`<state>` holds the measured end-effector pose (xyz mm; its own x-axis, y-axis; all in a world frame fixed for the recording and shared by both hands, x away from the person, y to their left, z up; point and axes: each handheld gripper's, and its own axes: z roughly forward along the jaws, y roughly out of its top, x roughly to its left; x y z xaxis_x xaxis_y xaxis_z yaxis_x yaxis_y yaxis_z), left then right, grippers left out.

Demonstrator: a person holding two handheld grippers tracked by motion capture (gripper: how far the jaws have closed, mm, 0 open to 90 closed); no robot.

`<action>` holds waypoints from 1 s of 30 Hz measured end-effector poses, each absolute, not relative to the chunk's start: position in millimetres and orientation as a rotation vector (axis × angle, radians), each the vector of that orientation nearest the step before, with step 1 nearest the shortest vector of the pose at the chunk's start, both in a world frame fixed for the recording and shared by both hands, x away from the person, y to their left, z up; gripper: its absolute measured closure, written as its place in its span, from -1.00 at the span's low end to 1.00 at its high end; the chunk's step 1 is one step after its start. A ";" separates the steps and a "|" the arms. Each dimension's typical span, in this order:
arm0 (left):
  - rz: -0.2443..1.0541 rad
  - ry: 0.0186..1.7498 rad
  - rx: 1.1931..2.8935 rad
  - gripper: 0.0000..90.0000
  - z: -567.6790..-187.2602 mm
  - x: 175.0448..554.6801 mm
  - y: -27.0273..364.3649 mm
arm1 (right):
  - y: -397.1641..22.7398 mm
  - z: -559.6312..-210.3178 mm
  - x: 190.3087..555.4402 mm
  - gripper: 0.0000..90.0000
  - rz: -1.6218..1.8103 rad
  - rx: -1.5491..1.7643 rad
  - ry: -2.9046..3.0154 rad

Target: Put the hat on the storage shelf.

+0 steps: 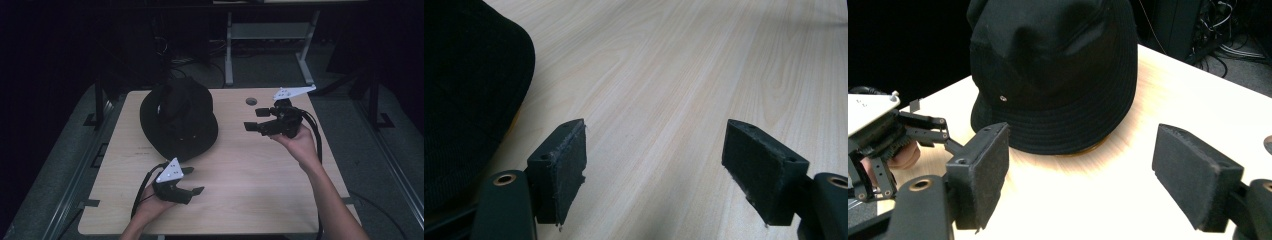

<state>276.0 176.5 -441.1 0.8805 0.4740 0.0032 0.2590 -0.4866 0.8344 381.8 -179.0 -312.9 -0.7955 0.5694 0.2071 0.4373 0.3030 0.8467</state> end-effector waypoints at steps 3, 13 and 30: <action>0.290 0.526 2.105 -0.44 -441.1 276.2 176.8 | -181.8 -317.3 378.5 -0.52 1.505 0.951 2.432; 0.293 0.531 2.099 -0.43 -440.5 276.9 178.6 | -188.8 -326.0 367.3 -0.54 1.504 0.958 2.449; 0.297 0.534 2.094 -0.44 -440.2 276.7 179.6 | -204.9 -350.0 346.9 -0.56 1.472 0.999 2.466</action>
<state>276.7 179.6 -440.2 0.8765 0.4813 0.0054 0.2578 -0.4789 0.8391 346.9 -204.9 -350.0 -0.7794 0.5805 0.2357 0.4830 0.3171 0.8162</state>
